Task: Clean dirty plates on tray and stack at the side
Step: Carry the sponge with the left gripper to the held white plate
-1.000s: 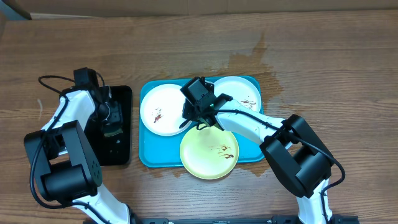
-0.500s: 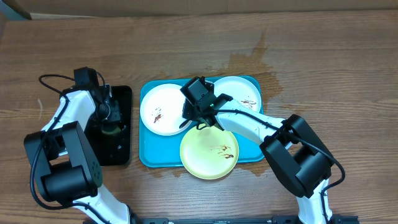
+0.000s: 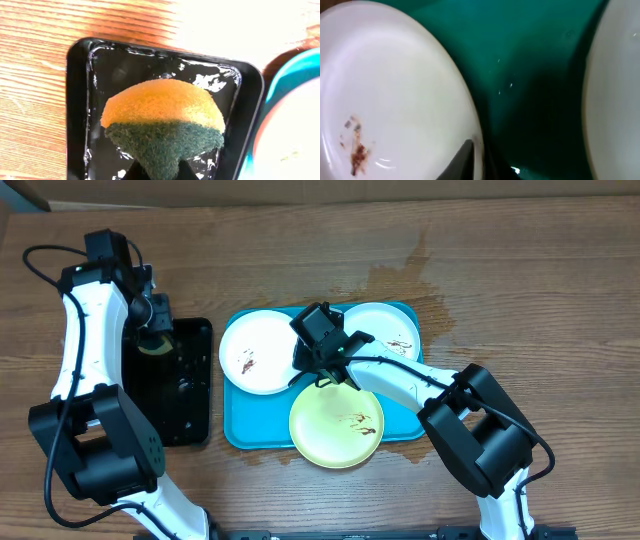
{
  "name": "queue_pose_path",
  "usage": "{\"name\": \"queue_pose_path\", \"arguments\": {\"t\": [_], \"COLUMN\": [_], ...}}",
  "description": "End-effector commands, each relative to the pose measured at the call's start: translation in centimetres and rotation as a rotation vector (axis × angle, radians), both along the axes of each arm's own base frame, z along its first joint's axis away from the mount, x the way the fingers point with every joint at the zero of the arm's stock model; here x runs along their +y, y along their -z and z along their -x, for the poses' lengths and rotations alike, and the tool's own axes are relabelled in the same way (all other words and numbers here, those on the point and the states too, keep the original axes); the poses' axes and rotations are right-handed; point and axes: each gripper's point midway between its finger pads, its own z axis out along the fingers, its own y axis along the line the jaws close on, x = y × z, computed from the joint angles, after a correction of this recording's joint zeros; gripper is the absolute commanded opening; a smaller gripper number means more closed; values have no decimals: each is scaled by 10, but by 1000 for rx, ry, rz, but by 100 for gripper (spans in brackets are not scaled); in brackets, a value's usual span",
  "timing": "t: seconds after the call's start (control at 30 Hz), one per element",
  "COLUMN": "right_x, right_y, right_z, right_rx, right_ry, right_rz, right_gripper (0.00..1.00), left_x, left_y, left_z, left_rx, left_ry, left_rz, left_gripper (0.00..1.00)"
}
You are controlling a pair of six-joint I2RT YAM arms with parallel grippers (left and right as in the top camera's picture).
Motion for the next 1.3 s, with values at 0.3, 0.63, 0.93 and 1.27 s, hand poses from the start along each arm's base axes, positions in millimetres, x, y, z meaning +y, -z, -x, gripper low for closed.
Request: {"name": "queue_pose_path", "arguments": {"t": [0.3, 0.63, 0.93, 1.27], "right_x": [10, 1, 1, -1], "right_y": [-19, -16, -15, -13], "right_z": [-19, -21, -18, -16], "right_rx": [-139, -147, -140, -123], "right_ry": [-160, -151, -155, -143], "right_rz": [48, 99, 105, 107], "right_gripper": [52, 8, 6, 6], "left_x": [-18, -28, -34, -65], "left_y": [-6, -6, -24, -99], "left_z": [4, 3, 4, 40], "left_rx": [28, 20, -26, -152], "left_ry": [95, 148, 147, 157], "left_rz": [17, 66, 87, 99], "left_gripper": [4, 4, 4, 4]}}
